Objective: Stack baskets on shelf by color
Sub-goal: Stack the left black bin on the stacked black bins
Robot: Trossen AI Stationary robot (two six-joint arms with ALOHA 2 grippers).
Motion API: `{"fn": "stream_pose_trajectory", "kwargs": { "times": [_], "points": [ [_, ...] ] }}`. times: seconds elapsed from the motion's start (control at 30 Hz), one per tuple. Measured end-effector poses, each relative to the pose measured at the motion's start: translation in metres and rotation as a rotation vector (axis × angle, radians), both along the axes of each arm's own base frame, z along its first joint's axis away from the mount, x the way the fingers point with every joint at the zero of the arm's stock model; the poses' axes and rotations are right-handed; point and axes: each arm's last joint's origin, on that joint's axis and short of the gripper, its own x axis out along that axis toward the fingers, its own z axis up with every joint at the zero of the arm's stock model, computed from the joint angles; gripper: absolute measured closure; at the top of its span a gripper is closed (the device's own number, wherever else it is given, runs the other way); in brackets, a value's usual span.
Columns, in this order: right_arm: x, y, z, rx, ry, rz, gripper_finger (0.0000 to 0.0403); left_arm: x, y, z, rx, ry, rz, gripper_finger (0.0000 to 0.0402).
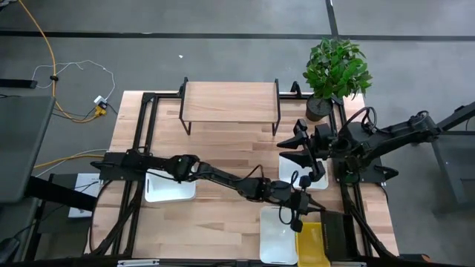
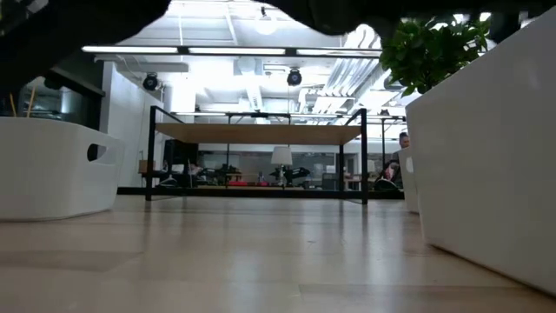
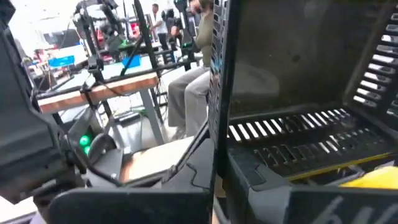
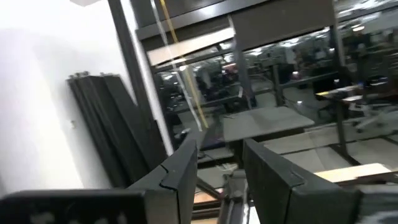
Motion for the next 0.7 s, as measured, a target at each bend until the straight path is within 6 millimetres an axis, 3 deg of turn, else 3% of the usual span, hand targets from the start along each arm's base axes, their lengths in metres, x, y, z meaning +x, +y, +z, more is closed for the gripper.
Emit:
{"fn": "stream_pose_trajectory", "kwargs": {
  "times": [0.27,0.7],
  "points": [
    [0.000,-0.001,-0.001,-0.003,0.008,-0.035,0.0284,0.004,0.011,-0.014,0.001,0.017,0.030,0.0401],
    [0.001,-0.001,-0.002,-0.009,0.025,-0.040,0.0284,0.005,0.006,-0.034,-0.002,0.025,-0.047,0.0388]
  ]
}}
